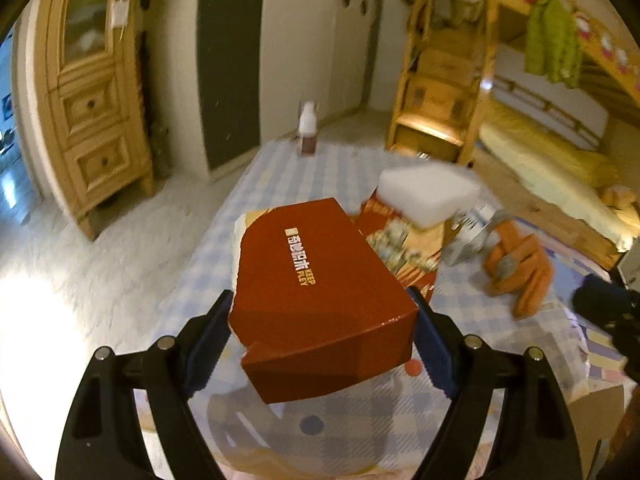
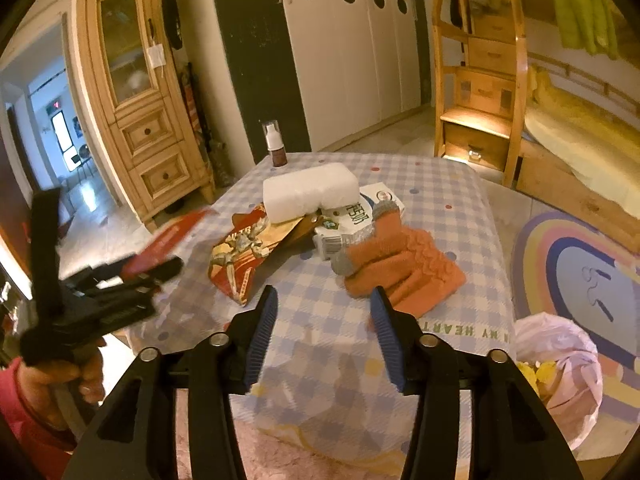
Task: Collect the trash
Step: 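Grasp the white foam block with the right gripper while the left holds the red box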
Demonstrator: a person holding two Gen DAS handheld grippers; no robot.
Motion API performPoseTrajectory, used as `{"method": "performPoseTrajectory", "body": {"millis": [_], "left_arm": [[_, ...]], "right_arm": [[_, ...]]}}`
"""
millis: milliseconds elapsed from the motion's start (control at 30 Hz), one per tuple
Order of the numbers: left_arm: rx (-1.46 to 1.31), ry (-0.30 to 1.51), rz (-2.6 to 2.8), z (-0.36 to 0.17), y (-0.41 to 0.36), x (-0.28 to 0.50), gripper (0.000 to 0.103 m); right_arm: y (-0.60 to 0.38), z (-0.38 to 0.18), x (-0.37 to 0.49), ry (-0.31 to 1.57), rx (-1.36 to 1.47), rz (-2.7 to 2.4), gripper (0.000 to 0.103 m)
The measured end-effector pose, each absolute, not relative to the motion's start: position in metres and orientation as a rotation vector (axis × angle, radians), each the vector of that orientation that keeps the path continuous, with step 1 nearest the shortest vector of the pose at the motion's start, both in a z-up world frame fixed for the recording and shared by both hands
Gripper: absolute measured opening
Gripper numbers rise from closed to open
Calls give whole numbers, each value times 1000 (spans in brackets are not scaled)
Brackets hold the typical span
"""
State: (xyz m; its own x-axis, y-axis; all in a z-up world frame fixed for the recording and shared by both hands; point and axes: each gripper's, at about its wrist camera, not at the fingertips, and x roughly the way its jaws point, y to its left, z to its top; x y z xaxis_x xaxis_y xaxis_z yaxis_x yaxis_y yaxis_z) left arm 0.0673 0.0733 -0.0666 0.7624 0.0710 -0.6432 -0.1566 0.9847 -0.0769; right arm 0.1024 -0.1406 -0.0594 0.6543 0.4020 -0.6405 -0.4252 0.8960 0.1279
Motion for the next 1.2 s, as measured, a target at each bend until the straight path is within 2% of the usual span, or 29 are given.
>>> {"method": "performPoseTrajectory", "body": {"millis": [367,600,867,933,967,1067,1200], "left_arm": [[-108,573,44,-37,89,75,81],[-104,584,84,-47,114,97,81],[-124,617,103,-62,136,112,81],[-133,627,101,-66,138,112,81],[-135,630,101,-67,137,110,81],[-137,633,97,-68,134,106,81],[-127,621,77,-62,128,98,81]], "right_arm": [[-93,-54,131,705,-97,487,53],[-41,-63,166,715,-143,465,47],[-11,-79,199,754,-176,328,47],[-8,-81,202,771,-180,304,37],[-7,-81,203,778,-177,304,21],[-15,-72,191,740,-169,316,16],[-37,-55,176,687,-136,343,15]]}}
